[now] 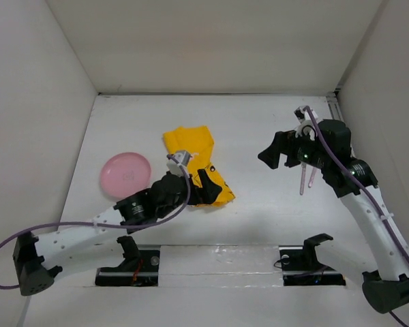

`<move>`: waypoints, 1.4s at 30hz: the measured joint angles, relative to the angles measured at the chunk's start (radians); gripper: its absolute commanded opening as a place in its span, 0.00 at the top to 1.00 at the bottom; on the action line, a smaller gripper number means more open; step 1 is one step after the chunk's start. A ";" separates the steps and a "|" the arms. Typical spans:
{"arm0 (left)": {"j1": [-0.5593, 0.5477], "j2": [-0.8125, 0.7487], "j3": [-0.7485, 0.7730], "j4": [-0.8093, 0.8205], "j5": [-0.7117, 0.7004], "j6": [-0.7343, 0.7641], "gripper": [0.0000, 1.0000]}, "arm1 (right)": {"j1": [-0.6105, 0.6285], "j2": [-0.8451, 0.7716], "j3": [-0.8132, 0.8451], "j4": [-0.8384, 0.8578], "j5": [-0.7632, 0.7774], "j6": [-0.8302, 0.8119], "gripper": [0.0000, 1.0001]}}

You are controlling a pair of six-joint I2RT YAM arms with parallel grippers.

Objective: Set the dinner table for one person

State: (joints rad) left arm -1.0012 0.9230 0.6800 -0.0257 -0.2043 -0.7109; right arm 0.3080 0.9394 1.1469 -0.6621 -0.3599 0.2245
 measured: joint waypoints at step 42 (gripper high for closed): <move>0.433 0.145 0.115 -0.475 0.200 -0.370 0.00 | 0.610 0.160 -0.590 0.532 0.522 1.174 0.19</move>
State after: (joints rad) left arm -0.5682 1.0676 0.7952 -0.5011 -0.0040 -1.0813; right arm 0.9176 1.0996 0.5571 -0.1299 0.1623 1.3983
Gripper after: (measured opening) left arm 0.996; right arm 0.828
